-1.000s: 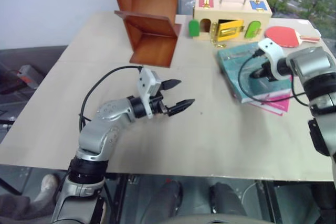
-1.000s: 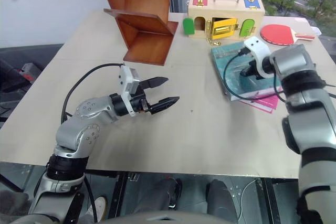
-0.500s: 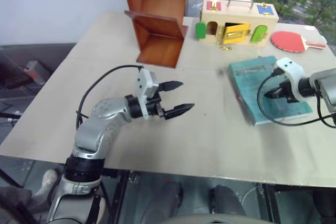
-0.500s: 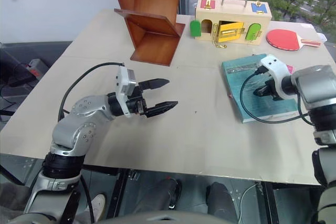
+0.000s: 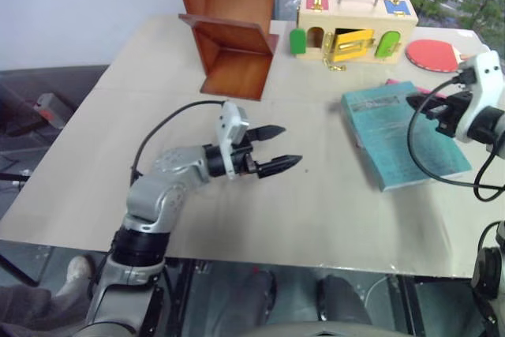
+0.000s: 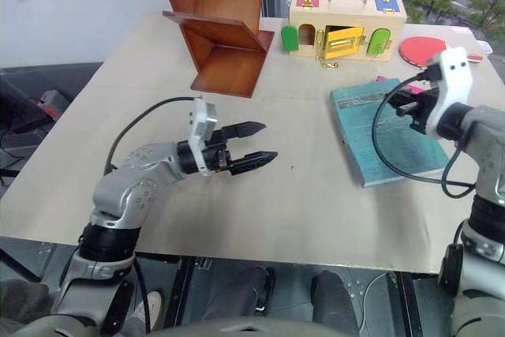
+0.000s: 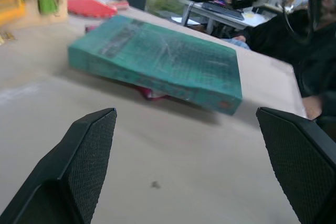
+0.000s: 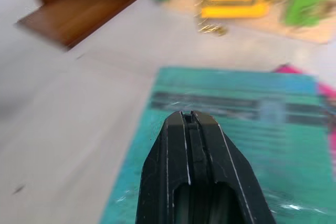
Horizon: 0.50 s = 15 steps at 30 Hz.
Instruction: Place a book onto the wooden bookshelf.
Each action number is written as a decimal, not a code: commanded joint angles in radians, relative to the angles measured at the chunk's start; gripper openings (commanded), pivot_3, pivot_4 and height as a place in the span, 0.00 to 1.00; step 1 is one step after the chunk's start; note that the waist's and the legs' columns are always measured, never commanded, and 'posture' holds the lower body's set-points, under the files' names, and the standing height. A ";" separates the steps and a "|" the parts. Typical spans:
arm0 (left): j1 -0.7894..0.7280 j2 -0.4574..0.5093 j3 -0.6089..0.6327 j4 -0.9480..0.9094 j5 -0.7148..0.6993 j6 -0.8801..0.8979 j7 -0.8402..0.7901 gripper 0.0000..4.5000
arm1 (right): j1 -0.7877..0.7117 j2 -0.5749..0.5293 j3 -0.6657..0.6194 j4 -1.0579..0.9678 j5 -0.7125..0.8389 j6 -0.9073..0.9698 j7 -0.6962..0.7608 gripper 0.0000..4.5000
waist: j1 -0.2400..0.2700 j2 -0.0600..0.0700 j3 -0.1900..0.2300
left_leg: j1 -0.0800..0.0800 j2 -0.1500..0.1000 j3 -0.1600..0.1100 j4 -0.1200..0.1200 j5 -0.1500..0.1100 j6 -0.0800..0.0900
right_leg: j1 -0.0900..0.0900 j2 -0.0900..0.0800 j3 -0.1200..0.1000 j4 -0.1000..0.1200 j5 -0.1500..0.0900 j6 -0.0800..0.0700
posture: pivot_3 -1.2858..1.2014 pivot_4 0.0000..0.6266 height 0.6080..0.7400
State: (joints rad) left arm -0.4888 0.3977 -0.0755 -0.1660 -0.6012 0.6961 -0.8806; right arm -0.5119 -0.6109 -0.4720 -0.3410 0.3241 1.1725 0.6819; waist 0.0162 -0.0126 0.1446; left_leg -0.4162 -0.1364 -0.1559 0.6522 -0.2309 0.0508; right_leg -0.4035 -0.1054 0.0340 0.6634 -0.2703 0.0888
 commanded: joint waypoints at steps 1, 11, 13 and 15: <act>-0.076 -0.077 -0.014 0.060 -0.058 0.102 0.047 1.00 | 0.095 -0.015 -0.084 -0.214 0.055 -0.016 -0.018 0.28 | -0.001 0.000 0.000 | 0.000 0.000 0.000 0.000 0.000 0.000 | 0.000 0.000 0.000 0.000 0.000 0.000 | 0.52 0.24 1.00; -0.345 -0.352 0.062 0.534 -0.098 0.359 0.211 1.00 | 0.627 0.084 -0.289 -0.706 0.362 -0.181 -0.059 0.95 | 0.003 0.000 0.000 | 0.001 0.002 0.002 0.001 0.000 0.000 | -0.001 0.002 0.003 0.003 0.000 0.000 | 0.52 0.24 1.00; -0.405 -0.411 0.097 0.669 -0.090 0.380 0.252 1.00 | 0.800 0.045 -0.283 -0.706 0.433 -0.285 -0.100 0.95 | 0.003 0.000 0.000 | 0.001 0.000 0.003 0.001 0.000 0.000 | -0.001 0.002 0.003 0.004 0.000 0.001 | 0.52 0.24 1.00; -0.452 -0.454 0.140 0.782 -0.083 0.370 0.286 1.00 | 0.942 0.015 -0.250 -0.706 0.447 -0.427 -0.169 0.95 | 0.001 -0.002 0.001 | 0.001 -0.001 0.004 0.002 0.000 0.001 | -0.001 0.002 0.004 0.004 0.001 0.002 | 0.52 0.24 1.00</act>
State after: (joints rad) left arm -0.9077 -0.0290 0.0356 0.5616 -0.6778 1.0667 -0.6178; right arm 0.3974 -0.5793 -0.7189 -1.0191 0.7520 0.8672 0.5617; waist 0.0172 -0.0143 0.1458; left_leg -0.4150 -0.1372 -0.1506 0.6543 -0.2309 0.0513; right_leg -0.4041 -0.1039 0.0397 0.6669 -0.2692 0.0919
